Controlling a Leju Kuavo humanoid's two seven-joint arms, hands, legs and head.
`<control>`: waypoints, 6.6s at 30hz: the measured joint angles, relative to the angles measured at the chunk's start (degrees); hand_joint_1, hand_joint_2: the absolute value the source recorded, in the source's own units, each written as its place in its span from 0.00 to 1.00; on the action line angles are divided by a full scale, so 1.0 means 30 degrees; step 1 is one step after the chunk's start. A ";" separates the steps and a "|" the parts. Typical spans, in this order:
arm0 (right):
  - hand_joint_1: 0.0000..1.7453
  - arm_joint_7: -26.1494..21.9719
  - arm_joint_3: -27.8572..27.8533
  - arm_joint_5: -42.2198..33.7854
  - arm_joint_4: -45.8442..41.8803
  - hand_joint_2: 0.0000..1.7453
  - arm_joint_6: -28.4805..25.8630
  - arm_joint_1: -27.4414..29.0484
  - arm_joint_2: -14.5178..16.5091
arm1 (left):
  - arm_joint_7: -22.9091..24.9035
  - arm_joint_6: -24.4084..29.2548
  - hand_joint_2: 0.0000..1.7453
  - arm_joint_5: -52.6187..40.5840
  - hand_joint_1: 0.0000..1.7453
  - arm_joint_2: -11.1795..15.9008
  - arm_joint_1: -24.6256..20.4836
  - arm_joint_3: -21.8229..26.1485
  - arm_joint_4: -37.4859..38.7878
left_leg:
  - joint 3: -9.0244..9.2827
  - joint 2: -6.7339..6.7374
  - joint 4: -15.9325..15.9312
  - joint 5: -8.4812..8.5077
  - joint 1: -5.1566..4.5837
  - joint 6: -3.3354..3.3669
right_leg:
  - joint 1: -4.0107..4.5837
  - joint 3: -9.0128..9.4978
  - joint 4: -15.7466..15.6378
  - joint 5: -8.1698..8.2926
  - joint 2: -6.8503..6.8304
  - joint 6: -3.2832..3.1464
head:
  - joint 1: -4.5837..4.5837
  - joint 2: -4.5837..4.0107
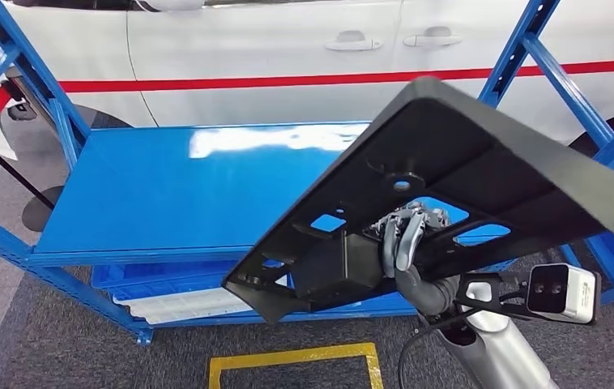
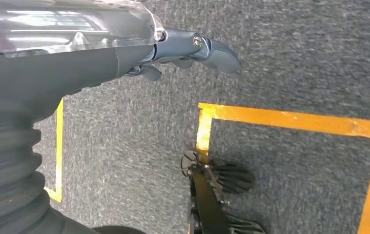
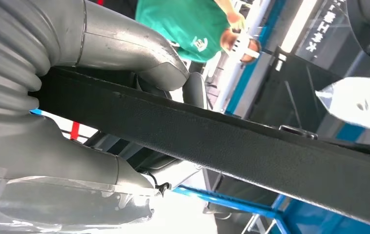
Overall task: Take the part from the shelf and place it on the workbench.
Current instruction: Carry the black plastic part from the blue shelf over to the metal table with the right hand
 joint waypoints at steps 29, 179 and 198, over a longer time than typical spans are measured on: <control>0.95 0.0101 0.1236 -0.0120 0.0102 1.00 -0.2478 -0.1485 -0.1028 | -0.0991 0.0624 1.00 0.0644 0.00 0.0091 -0.0022 0.0638 0.0015 | 0.0780 0.0117 -0.0289 -0.0570 -0.0222 -0.0100 | 0.0091 -0.0248 -0.0383 0.0754 0.0024 -0.0337 | 0.0009 0.0000; 0.95 -0.0715 0.0991 0.4661 -0.1013 1.00 -0.2497 0.1196 0.2129 | -0.0018 0.0495 1.00 -0.4088 0.00 0.0404 -0.0267 0.0066 0.0015 | -0.2059 -0.0250 0.3018 -0.0443 0.0234 -0.0814 | -0.0022 0.0787 -0.0008 -0.0767 0.1474 -0.0897 | 0.0007 0.0000; 0.95 -0.0682 0.0521 0.4477 -0.2454 1.00 -0.2626 0.0798 0.2118 | 0.0463 0.0630 1.00 -0.4200 0.00 0.0395 -0.0408 0.0069 0.0015 | -0.0780 0.1889 0.0253 0.0303 -0.0020 -0.0409 | 0.0093 0.0731 0.0137 -0.1085 -0.0781 -0.0348 | 0.0007 0.0000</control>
